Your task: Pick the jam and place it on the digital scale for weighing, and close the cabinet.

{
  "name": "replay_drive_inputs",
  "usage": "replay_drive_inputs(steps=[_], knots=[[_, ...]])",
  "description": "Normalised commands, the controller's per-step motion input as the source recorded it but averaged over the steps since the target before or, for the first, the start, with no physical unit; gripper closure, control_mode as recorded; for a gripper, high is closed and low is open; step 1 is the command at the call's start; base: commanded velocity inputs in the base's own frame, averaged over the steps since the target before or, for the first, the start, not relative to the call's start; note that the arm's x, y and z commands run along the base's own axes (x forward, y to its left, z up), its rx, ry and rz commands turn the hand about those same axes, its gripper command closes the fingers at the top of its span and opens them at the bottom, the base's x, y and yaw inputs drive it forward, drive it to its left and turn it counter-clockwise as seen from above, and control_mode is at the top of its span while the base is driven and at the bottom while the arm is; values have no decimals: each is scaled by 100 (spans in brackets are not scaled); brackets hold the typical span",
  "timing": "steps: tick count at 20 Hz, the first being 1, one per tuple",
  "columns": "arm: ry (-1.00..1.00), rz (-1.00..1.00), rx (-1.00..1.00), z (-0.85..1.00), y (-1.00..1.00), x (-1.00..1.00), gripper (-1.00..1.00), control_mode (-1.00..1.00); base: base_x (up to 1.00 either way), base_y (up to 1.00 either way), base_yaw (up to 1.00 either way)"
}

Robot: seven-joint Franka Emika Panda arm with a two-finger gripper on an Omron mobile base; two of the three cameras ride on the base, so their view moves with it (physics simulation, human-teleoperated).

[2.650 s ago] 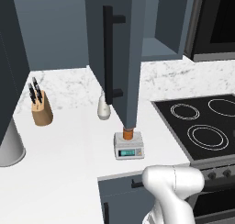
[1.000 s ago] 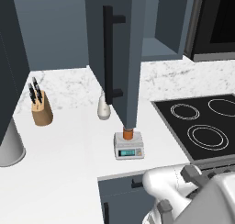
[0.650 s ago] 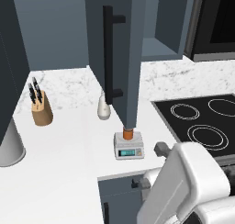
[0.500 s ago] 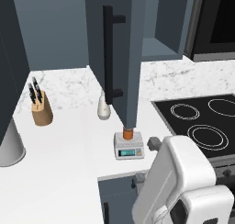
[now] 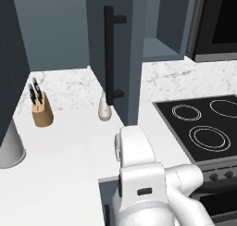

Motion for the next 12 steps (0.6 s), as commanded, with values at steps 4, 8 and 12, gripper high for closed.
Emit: replay_drive_inputs(steps=[4, 8, 12], knots=[[-10, -6, -37, -43, 40, 55, -100, -100, 0, 0, 0], [-28, -2, -28, -9, 7, 12, -100, -100, 0, 0, 0], [-26, -1, -12, 0, 6, 6, -100, -100, 0, 0, 0]])
